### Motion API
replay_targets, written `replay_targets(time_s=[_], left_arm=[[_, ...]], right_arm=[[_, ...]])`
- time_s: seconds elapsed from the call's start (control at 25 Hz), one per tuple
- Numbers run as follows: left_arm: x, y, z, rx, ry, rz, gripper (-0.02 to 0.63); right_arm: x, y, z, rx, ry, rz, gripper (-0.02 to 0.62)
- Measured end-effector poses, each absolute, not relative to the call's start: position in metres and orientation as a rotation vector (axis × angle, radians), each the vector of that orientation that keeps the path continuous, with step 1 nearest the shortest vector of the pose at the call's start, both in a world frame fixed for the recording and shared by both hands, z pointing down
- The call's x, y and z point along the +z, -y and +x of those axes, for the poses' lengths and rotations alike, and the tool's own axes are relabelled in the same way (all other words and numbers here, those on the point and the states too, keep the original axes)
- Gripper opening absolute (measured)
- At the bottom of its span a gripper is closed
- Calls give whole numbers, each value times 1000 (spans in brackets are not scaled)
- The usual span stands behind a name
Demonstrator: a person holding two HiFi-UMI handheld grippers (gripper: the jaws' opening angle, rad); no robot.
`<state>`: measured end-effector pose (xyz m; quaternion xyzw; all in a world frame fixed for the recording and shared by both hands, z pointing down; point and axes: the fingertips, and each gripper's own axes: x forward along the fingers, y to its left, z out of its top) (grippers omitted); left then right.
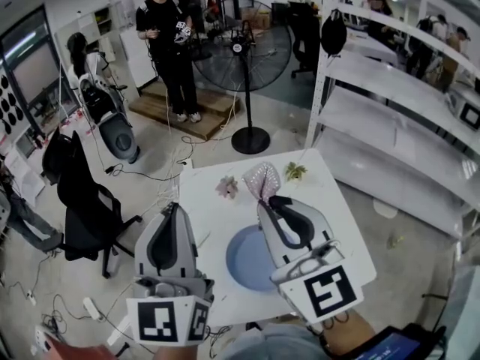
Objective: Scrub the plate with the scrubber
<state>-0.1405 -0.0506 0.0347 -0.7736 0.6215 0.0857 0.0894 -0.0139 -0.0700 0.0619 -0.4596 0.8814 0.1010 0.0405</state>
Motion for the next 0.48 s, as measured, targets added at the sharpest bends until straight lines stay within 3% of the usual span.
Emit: replay_targets(time_s=[0.48], left_arm=[[36,51,-140,244,-1838,-2308,8]], right_arm=[[66,71,-17,288,-2707,-1406,43]])
